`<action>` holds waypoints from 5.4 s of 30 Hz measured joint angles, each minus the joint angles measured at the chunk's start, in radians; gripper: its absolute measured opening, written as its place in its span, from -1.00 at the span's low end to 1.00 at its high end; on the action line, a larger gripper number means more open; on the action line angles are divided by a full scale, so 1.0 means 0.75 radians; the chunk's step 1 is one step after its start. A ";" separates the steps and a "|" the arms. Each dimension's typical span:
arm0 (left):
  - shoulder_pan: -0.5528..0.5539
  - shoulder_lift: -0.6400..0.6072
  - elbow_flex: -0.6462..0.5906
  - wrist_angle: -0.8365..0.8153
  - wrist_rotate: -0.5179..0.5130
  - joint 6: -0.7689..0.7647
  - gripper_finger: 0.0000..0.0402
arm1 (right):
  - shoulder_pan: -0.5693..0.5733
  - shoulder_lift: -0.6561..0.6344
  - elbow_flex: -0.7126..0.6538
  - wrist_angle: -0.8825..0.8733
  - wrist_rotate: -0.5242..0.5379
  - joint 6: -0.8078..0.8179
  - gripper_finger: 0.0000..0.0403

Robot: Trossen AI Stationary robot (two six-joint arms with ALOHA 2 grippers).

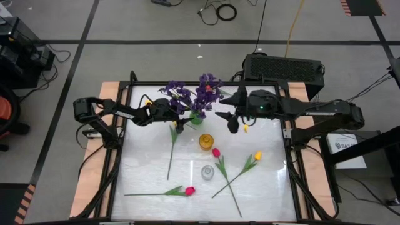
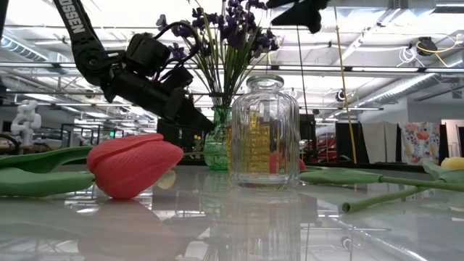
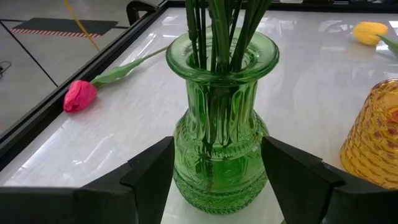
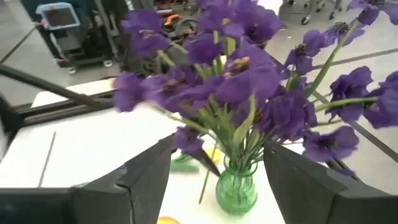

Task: Sort flowers into vase by color
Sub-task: Put the purple flowers into the green vase, then put the top right pink flower into the yellow vase

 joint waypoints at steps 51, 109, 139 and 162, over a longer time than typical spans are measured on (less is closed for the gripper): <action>-0.902 -0.907 -0.043 -1.107 -0.321 -0.585 -0.70 | -0.092 -0.187 -0.705 -0.134 0.157 -0.052 -0.57; -0.888 -0.797 -0.043 -0.913 -0.749 -0.384 -0.71 | -0.967 0.640 -0.418 0.084 -0.249 -0.534 -0.80; -0.888 -0.797 -0.043 -0.903 -0.748 -0.382 -0.71 | -0.693 -0.322 -0.478 -0.405 -0.254 0.021 -1.00; -0.888 -0.797 -0.041 -0.619 -0.755 -0.337 -0.71 | -0.191 -1.097 -0.824 0.407 -0.314 0.270 -1.00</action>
